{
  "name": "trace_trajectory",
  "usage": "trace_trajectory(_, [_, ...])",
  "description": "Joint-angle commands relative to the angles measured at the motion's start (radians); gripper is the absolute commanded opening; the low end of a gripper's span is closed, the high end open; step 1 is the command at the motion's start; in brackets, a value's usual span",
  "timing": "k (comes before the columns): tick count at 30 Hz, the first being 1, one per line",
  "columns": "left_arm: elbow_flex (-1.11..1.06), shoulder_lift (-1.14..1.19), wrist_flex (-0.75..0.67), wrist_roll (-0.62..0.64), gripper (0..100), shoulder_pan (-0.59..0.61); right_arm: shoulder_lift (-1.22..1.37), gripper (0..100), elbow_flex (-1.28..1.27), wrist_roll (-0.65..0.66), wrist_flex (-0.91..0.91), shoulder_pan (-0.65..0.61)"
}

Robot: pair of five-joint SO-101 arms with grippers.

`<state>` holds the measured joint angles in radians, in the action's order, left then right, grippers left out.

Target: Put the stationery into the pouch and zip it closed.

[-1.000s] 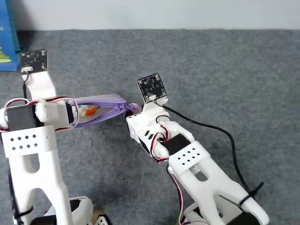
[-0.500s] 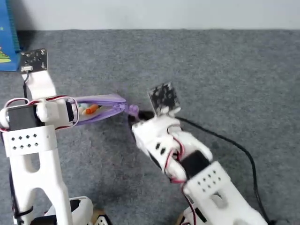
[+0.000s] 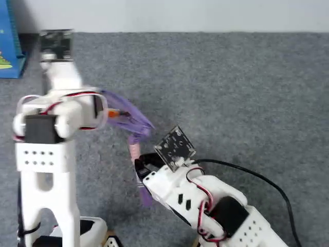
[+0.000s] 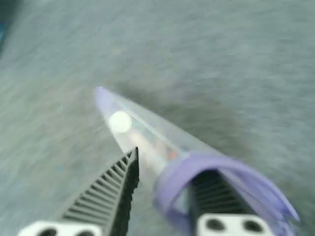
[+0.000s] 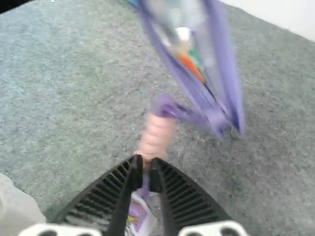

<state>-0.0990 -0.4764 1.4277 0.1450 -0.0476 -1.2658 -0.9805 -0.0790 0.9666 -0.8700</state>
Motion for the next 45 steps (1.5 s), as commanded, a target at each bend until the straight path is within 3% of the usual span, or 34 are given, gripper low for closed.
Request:
trace_trajectory(1, [0.047, -0.021, -0.091, -0.011, 20, -0.155, -0.077, 0.8, 0.006, -0.029, 0.047, -0.012])
trace_trajectory(8, [0.047, -0.023, -0.130, -0.014, 20, -0.361, -0.266, 0.8, 0.005, -0.051, 0.182, 0.005])
trace_trajectory(17, [0.041, -0.023, -0.129, -0.014, 20, -0.330, -0.400, 0.8, 0.005, -0.049, 0.292, 0.117])
trace_trajectory(21, [0.041, -0.026, -0.089, -0.014, 20, -0.322, -0.400, 0.9, 0.005, -0.051, 0.377, 0.240])
trace_trajectory(28, [0.039, -0.025, 0.041, -0.077, 20, -0.212, -0.400, 8.6, 0.005, -0.035, 0.492, 0.476])
trace_trajectory(37, [0.039, -0.032, 0.147, -0.084, 20, 0.003, -0.398, 0.8, -0.150, 0.098, 0.475, 0.688])
trace_trajectory(45, [0.039, -0.032, 0.206, -0.084, 20, 0.153, -0.234, 0.8, -0.152, 0.140, 0.466, 0.739])
